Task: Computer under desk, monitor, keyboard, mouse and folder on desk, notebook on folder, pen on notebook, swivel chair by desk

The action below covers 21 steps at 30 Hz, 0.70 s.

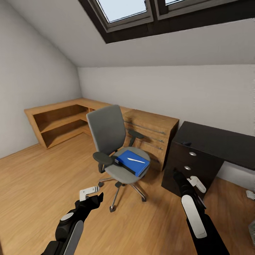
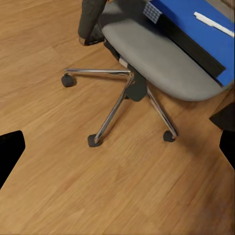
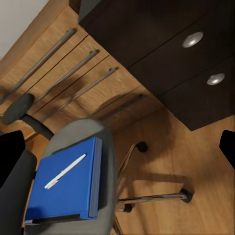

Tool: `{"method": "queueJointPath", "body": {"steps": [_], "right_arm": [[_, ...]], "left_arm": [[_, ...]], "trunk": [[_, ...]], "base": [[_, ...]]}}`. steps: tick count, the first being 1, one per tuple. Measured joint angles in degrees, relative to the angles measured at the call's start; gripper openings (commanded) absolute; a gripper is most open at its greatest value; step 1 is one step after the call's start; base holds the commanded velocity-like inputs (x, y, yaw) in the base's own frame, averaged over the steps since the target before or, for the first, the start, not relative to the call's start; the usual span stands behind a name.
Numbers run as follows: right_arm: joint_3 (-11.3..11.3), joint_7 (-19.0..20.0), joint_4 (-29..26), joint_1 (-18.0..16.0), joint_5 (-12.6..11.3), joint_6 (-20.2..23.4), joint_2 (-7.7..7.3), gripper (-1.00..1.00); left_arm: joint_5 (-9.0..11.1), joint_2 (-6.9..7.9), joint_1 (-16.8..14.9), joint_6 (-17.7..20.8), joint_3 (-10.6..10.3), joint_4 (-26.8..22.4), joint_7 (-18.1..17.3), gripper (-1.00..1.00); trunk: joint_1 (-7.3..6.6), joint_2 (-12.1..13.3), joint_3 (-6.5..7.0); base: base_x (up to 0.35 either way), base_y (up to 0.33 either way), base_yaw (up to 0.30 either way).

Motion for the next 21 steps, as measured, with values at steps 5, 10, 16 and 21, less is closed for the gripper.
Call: {"method": "queueJointPath", "body": {"steps": [5, 10, 16, 21], "right_arm": [[-0.1, 0.1, 0.0, 0.0, 0.0, 0.0, -0.07, 1.0], [-0.1, 0.1, 0.0, 0.0, 0.0, 0.0, -0.09, 1.0], [0.0, 0.1, 0.2, 0.0, 0.0, 0.0, -0.02, 1.0], [0.1, 0.1, 0.4, 0.0, 0.1, 0.0, 0.03, 1.0]], "left_arm": [[0.0, -0.01, 0.0, 0.0, -0.1, 0.0, -0.1, 1.0], [0.0, -0.01, 0.0, 0.0, -0.1, 0.0, -0.1, 1.0], [-0.1, 0.1, 0.0, 0.0, -2.2, 0.0, 0.1, 1.0], [-0.1, 0.16, 0.0, 0.0, -2.9, 0.0, 0.1, 1.0]], "trunk": [[0.01, 0.0, -0.36], [-1.08, 2.0, 0.2], [-2.4, 4.4, 0.87], [-3.5, 6.4, 1.65]], "base": [[0.024, -0.009, -0.208], [0.005, -0.002, -0.217], [0.001, 0.0, -0.203], [0.0, 0.0, -0.049]]}}
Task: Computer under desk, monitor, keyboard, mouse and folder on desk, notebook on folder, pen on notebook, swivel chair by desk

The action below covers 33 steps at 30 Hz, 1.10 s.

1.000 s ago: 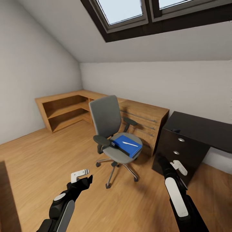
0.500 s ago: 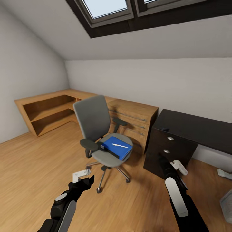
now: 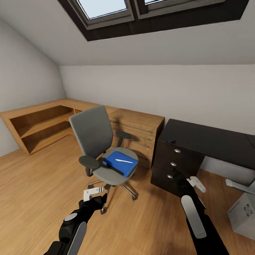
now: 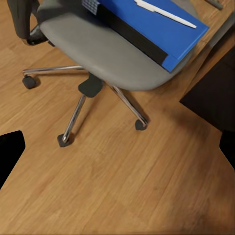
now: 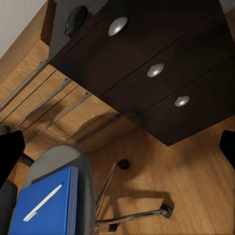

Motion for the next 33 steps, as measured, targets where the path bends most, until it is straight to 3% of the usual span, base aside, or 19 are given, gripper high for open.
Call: {"method": "queueJointPath", "body": {"steps": [8, 17, 33], "right_arm": [[0.1, 0.0, -0.1, 0.0, 0.0, 0.0, 0.18, 1.0], [0.2, 0.0, -0.4, 0.0, 0.1, 0.0, 0.23, 1.0], [0.2, 0.0, -0.5, 0.0, 0.1, 0.0, 0.15, 1.0]], "left_arm": [[0.0, 0.01, 0.0, 0.0, -0.1, 0.0, 0.0, 1.0], [0.1, 0.16, 0.0, 0.1, -0.1, 0.1, 0.1, 1.0], [0.1, 0.14, 0.0, 0.1, -0.1, 0.5, 0.2, 1.0]], "trunk": [[-1.76, 3.2, 1.42], [-1.77, 3.2, 1.42], [-1.8, 3.2, 1.42]], "base": [[0.0, 0.0, -0.005], [0.025, 0.0, 0.0], [0.299, -0.039, -0.011]]}}
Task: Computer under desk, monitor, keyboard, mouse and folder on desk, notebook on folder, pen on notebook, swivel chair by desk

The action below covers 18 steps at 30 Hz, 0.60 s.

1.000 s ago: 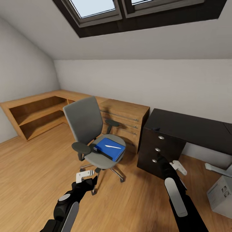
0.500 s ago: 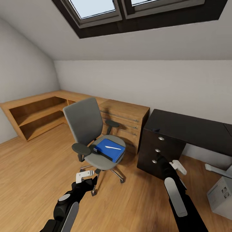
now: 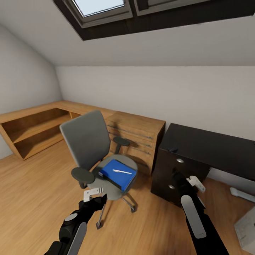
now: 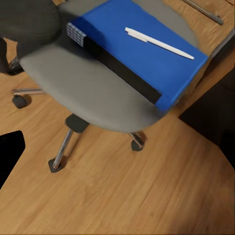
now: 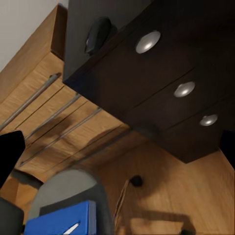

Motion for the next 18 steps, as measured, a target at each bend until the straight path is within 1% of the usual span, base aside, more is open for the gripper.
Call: {"method": "queueJointPath", "body": {"steps": [4, 12, 15, 18], "right_arm": [[0.0, 0.0, 0.0, 0.0, 0.0, 0.0, 0.0, 1.0], [0.0, 0.0, 0.0, 0.0, 0.1, 0.0, 0.0, 1.0], [0.0, -0.1, 0.0, 0.0, 0.1, -0.1, -0.01, 1.0], [0.0, -0.1, -0.1, 0.0, 0.2, -0.1, 0.0, 1.0]], "left_arm": [[0.0, -0.02, 0.0, 0.0, 0.0, 0.0, 0.0, 1.0], [0.0, -0.08, 0.0, 0.0, -0.1, 0.2, 0.0, 1.0], [0.0, -0.13, 0.0, 0.0, -0.1, 0.6, 0.0, 1.0], [0.0, -0.18, 0.0, 0.0, -0.2, 0.7, 0.0, 1.0]], "trunk": [[0.0, 0.0, 0.0], [0.01, 0.0, 0.0], [0.03, 0.0, 0.0], [0.03, 0.0, 0.0]], "base": [[0.32, -0.073, -0.168], [0.293, -0.068, -0.248], [0.102, -0.018, -0.259], [0.03, -0.005, -0.161]]}}
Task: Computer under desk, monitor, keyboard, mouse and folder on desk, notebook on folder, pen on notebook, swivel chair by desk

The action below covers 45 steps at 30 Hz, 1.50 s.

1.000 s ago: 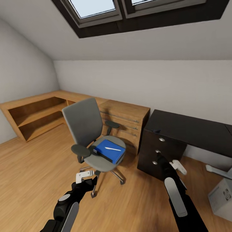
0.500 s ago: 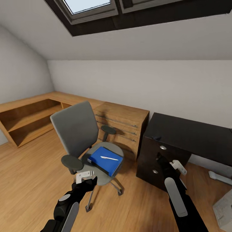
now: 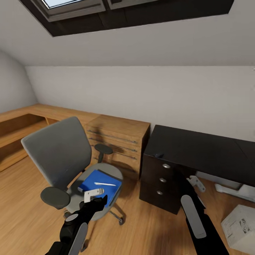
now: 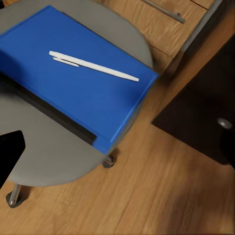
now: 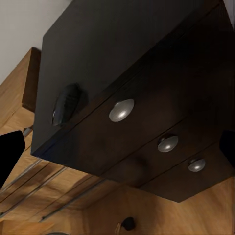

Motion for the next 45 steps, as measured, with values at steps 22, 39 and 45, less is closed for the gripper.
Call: {"method": "queueJointPath", "body": {"steps": [22, 39, 45], "right_arm": [[16.9, -0.7, 4.5, -0.1, 31.0, 0.1, 0.28, 1.0], [17.3, -0.8, 5.0, -0.5, 33.2, 10.9, 0.2, 1.0], [17.3, -0.7, 4.8, -0.5, 33.2, 11.8, 0.09, 1.0]], "left_arm": [[-0.1, 0.0, 0.0, -0.1, -2.0, 1.7, 0.0, 1.0], [-0.2, 0.08, 0.0, -0.1, -5.4, 2.4, 0.0, 1.0], [-0.2, 0.06, 0.0, -0.1, -5.7, 2.4, 0.0, 1.0]], "trunk": [[-0.03, 0.0, 0.0], [-0.03, 0.0, 0.0], [0.0, 0.0, 0.0]], "base": [[0.098, 0.0, -0.012], [0.317, 0.0, 0.0], [0.119, 0.0, 0.0]]}}
